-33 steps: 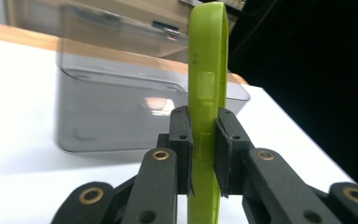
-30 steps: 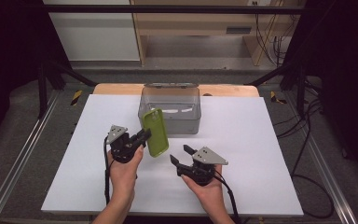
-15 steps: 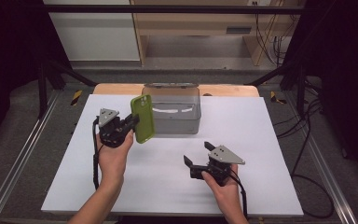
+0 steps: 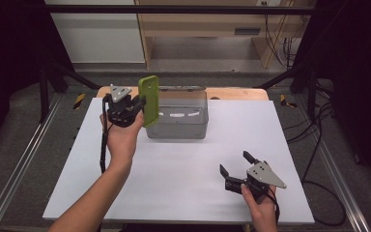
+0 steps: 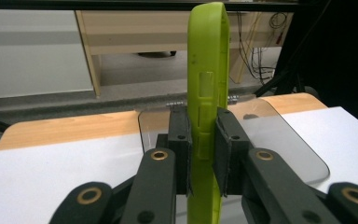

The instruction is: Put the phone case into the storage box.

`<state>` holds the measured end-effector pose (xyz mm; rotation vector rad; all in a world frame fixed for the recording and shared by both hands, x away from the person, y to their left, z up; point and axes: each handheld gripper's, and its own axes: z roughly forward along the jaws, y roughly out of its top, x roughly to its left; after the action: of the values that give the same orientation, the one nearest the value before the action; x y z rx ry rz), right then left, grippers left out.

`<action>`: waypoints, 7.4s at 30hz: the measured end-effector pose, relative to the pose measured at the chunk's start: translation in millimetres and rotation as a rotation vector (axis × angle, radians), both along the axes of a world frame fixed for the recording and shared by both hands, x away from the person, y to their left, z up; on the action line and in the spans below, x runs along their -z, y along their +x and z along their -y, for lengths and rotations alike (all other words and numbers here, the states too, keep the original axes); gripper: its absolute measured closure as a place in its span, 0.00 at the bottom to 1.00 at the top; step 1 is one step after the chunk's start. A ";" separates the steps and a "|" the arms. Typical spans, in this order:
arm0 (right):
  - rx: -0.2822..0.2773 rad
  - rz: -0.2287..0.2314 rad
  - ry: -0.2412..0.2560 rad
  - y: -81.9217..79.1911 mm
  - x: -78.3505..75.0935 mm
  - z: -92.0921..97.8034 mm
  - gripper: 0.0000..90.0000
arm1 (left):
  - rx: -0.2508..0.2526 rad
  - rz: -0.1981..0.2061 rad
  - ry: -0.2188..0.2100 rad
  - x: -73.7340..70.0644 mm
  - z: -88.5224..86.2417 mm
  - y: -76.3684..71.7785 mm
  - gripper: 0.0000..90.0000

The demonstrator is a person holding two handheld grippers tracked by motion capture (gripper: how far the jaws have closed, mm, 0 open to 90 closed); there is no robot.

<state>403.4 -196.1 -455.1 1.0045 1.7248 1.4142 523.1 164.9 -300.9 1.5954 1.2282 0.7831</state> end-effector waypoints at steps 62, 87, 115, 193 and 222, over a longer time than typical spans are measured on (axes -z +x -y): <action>0.021 -0.056 -0.051 4.0 10.7 2.4 0.07 | -0.094 -0.037 0.080 46.1 18.5 68.4 0.87; 0.018 -0.070 -0.047 4.1 11.5 1.6 0.07 | -0.092 -0.059 0.109 54.6 18.6 72.0 0.87; 0.012 -0.071 -0.062 4.5 12.6 -0.8 0.07 | -0.102 -0.093 0.138 64.4 15.4 76.8 0.87; 0.002 -0.101 -0.093 6.2 16.7 -5.1 0.06 | -0.072 -0.197 0.162 85.4 20.6 82.6 0.87; 0.003 -0.106 -0.095 6.6 17.2 -5.3 0.06 | -0.076 -0.240 0.158 90.4 22.6 88.0 0.87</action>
<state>410.0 -190.8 -472.3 1.0461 1.8482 1.2841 611.2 142.3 -391.3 1.8215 1.4346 0.7685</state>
